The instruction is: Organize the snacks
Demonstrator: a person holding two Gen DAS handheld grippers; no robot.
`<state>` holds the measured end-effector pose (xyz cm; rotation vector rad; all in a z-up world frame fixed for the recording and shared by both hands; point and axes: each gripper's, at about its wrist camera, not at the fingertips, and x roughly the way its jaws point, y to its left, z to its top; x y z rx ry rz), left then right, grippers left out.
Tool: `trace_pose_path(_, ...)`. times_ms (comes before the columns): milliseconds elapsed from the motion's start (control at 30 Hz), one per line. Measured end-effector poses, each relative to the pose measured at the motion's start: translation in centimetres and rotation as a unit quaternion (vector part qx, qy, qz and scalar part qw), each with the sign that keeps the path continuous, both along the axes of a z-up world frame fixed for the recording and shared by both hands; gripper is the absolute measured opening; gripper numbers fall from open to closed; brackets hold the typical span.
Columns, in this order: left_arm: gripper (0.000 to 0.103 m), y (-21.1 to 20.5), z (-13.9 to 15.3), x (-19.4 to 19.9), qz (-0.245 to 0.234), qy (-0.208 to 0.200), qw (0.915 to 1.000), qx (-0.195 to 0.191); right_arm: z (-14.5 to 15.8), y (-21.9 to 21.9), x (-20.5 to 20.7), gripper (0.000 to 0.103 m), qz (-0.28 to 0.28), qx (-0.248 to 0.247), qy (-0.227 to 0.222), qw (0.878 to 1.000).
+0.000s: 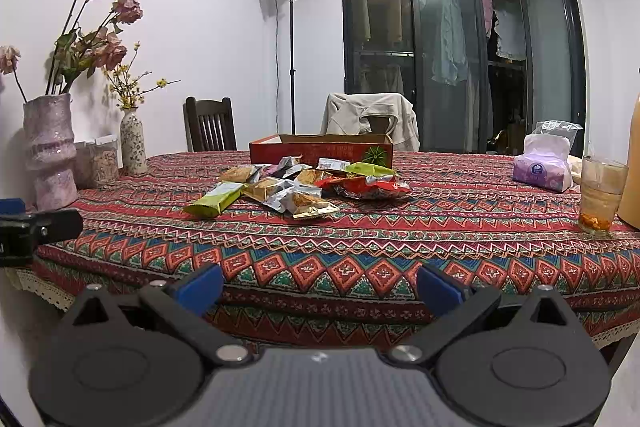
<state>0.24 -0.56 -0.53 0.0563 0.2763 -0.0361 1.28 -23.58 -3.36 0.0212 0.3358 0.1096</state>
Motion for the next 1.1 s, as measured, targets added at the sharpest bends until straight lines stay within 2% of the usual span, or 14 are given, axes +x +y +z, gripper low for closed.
trace_pose_path(1100, 0.103, -0.3, -0.24, 0.3, -0.001, 0.009, 1.0, 0.0, -0.11, 0.12, 0.19, 0.103, -0.001, -0.001, 0.006, 1.0)
